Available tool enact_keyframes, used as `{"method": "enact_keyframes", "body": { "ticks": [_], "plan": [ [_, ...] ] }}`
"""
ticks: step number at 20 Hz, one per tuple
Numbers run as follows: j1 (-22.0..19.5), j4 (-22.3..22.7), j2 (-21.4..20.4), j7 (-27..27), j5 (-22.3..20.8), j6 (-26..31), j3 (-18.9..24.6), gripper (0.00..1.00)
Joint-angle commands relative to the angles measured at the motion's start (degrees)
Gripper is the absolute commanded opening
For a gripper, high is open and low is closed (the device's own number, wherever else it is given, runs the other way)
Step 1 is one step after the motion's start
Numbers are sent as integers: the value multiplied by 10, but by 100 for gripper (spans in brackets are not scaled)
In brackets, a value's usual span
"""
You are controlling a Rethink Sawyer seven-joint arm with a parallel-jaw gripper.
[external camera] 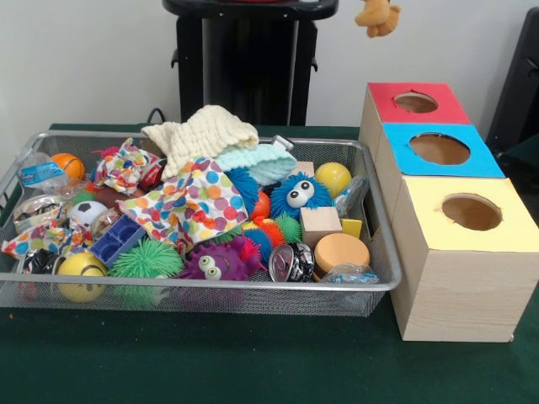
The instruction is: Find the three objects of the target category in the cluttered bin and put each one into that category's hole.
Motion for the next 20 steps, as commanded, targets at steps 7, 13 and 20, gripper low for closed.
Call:
{"method": "enact_keyframes", "body": {
  "ticks": [7, 13, 20],
  "plan": [
    [-33, -65, 53, 105, 13, 65, 41, 0],
    [-35, -70, 57, 102, 14, 66, 40, 0],
    [-31, -76, 64, 106, 14, 66, 39, 0]
  ]
}}
